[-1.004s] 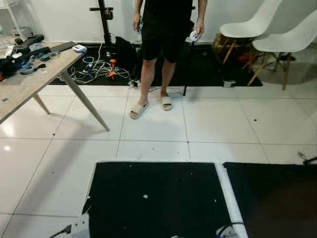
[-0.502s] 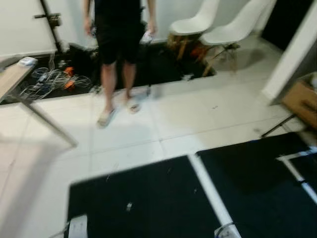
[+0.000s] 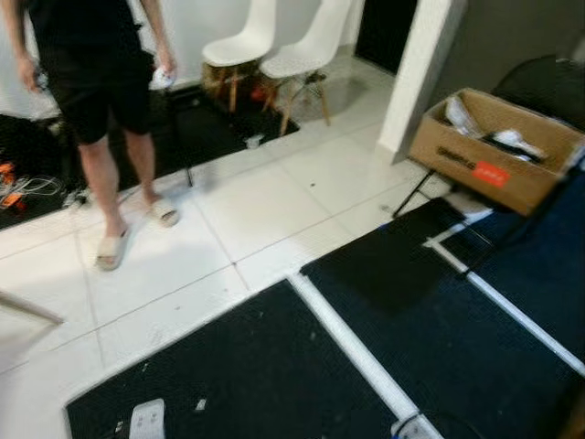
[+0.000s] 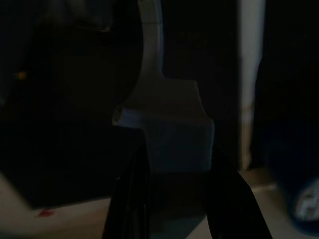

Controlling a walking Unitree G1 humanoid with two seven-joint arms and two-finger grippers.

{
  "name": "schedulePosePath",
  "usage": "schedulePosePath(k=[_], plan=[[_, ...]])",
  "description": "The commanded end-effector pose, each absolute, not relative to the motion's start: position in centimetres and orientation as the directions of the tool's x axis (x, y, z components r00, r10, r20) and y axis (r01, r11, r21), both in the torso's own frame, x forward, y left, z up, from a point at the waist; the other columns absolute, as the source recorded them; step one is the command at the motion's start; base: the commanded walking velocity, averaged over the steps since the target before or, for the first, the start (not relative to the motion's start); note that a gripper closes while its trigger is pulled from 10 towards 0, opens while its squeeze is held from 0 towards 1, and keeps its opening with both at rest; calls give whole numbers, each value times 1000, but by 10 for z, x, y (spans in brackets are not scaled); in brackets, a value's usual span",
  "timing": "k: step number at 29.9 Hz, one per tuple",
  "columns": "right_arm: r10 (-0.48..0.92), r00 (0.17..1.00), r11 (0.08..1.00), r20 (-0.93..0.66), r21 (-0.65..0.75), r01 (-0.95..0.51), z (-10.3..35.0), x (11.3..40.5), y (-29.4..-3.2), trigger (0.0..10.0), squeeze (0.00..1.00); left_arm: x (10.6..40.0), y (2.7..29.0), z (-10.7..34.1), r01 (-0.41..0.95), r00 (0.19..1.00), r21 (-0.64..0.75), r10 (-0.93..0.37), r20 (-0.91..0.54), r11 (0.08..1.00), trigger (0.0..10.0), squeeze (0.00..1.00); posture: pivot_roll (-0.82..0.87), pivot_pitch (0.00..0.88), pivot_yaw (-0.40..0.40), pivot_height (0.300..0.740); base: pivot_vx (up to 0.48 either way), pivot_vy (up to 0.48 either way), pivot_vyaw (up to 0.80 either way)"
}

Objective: Picking trash to rubbish bin

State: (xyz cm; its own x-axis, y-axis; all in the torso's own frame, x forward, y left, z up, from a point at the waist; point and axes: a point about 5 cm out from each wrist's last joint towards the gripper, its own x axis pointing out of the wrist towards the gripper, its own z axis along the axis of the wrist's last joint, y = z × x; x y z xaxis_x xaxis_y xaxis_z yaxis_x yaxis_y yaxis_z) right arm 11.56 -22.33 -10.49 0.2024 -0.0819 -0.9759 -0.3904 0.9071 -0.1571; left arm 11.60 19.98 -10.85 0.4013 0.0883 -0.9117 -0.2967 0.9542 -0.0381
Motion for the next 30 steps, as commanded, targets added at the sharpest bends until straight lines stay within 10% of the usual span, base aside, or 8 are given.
schedulePosePath(k=[1, 30], plan=[[-86, 213, 906, -973, -165, -389, -104, 119, -225, 10000, 0, 118, 201, -108, -283, 402, -28, 93, -911, 959, 10000, 0, -69, 58, 51, 740, 0, 0, -788], [-82, 277, 914, -957, -184, -362, -99, 135, -222, 10000, 0, 123, 202, -106, -246, 427, 9, 117, -897, 969, 10000, 0, -57, 34, 33, 740, 0, 0, -786]])
